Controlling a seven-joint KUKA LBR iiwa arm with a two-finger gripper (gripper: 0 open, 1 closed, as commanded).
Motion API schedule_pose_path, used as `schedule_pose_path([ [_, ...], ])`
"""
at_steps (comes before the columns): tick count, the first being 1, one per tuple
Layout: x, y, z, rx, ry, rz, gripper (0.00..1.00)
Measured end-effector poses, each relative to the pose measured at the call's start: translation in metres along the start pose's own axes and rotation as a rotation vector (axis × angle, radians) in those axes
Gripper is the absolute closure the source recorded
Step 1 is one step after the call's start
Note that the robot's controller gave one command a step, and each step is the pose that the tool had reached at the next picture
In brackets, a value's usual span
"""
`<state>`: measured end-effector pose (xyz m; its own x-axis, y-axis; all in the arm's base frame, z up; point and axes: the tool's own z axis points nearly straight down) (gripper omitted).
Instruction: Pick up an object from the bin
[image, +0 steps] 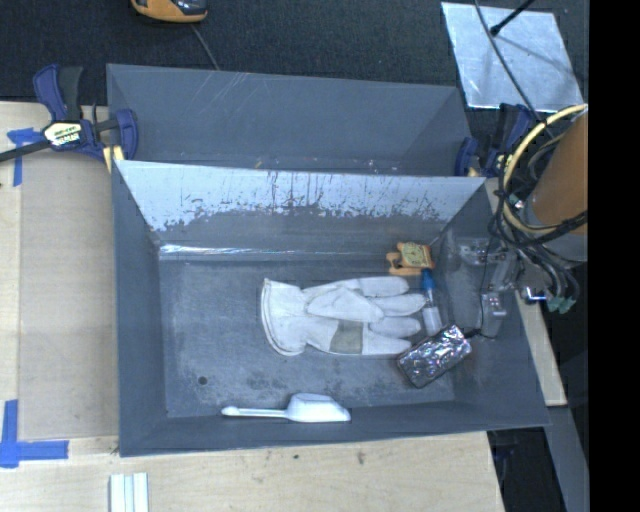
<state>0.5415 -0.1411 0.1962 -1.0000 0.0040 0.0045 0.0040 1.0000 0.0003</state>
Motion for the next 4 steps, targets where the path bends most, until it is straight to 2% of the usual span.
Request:
schedule_pose_path([
  [1, -0.002, 0.001, -0.005, 0.002, -0.008, -0.003, 0.00],
  [2, -0.006, 0.008, 0.044, 0.004, -0.015, -0.030, 0.00],
  [3, -0.039, 0.015, 0.106, -0.006, 0.000, 0.009, 0.00],
  [4, -0.040, 0.030, 0.113, 0.001, -0.012, 0.101, 0.00],
])
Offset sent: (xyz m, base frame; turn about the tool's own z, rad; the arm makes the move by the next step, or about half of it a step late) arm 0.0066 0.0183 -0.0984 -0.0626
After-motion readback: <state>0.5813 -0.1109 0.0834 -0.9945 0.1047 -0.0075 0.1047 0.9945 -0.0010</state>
